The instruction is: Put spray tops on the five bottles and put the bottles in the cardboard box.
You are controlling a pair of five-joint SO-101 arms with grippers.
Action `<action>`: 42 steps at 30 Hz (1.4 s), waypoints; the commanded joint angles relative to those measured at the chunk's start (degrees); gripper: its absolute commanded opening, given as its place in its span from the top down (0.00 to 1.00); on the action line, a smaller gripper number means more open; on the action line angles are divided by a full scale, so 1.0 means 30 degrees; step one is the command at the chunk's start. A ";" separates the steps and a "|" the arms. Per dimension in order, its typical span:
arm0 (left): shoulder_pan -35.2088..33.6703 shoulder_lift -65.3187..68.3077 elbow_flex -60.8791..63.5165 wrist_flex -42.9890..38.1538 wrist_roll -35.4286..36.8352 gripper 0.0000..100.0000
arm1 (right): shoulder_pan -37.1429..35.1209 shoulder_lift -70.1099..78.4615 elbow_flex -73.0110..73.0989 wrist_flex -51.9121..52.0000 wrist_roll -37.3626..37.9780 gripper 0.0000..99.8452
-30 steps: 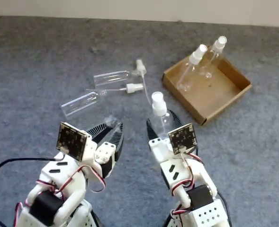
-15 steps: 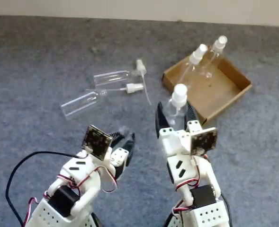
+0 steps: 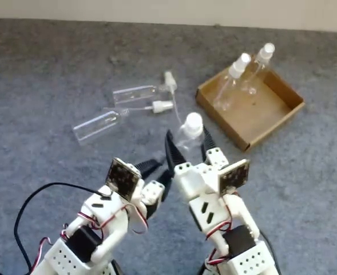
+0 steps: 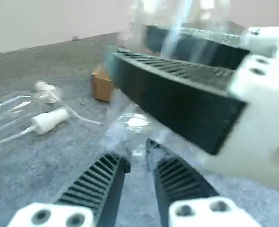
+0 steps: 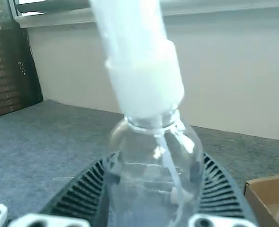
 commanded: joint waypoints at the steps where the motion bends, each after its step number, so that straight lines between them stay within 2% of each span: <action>1: 0.1158 -0.0132 0.0366 -0.0059 -0.0088 0.99 | -0.0396 -0.0278 0.0132 -0.0396 -0.0176 0.84; 20: 0.1070 -0.0132 0.0366 0.0234 -0.0117 0.99 | -0.0513 -0.0278 -0.1714 -0.0337 -0.0205 0.84; 26: -0.1187 -0.0073 0.0366 -0.0908 -0.0117 0.99 | -0.0542 -0.0278 -0.2037 0.1363 -0.0234 0.84; 34: -0.1509 -0.0044 0.0366 -0.1084 -0.0117 0.99 | -0.0542 -0.0278 -0.3560 0.2564 -0.0234 0.84; 37: -0.0894 -0.0073 0.0366 -0.0879 -0.0117 0.99 | -0.0542 -0.0249 -0.4293 0.2535 -0.0176 0.84; 42: 0.1802 -0.0132 0.0366 -0.0059 -0.0234 0.99 | -0.0718 -0.0073 -0.5465 0.2535 -0.0205 0.84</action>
